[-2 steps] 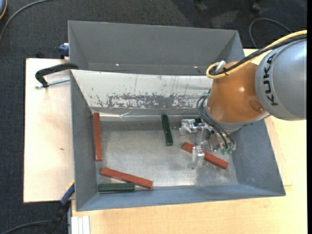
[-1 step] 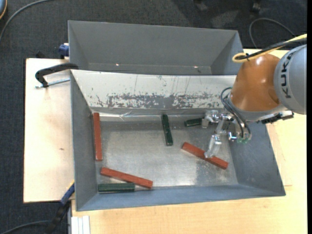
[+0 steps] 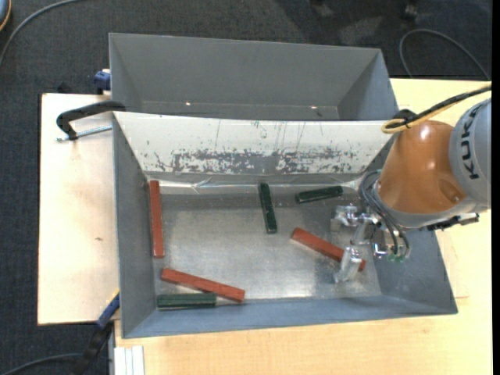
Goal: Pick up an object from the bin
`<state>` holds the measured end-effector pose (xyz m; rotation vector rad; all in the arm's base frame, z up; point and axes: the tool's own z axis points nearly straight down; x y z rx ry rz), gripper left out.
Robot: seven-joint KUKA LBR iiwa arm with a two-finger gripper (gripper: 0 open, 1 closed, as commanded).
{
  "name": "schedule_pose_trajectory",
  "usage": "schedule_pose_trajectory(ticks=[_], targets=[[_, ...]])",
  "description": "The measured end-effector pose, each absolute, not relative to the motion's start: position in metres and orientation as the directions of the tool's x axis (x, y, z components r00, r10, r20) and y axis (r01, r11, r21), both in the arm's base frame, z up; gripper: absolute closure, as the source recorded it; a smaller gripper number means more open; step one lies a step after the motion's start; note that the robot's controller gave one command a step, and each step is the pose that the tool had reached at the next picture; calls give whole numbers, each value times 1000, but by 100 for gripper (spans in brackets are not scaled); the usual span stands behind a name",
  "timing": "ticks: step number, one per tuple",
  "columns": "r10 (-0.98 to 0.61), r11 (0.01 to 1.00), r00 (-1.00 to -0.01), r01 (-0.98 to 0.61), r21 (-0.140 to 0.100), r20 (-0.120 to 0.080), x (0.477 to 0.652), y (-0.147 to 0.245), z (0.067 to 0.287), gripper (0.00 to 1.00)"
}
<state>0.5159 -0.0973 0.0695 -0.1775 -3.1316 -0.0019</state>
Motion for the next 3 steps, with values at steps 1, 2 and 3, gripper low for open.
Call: schedule_pose_trajectory(ticks=[1,2,3], targets=[[112,994,-994,112,2,-1,519,-97,71,100],[89,996,-996,89,0,-16,555,-84,174,100],[99,995,-995,100,0,-16,538,-80,291,100]])
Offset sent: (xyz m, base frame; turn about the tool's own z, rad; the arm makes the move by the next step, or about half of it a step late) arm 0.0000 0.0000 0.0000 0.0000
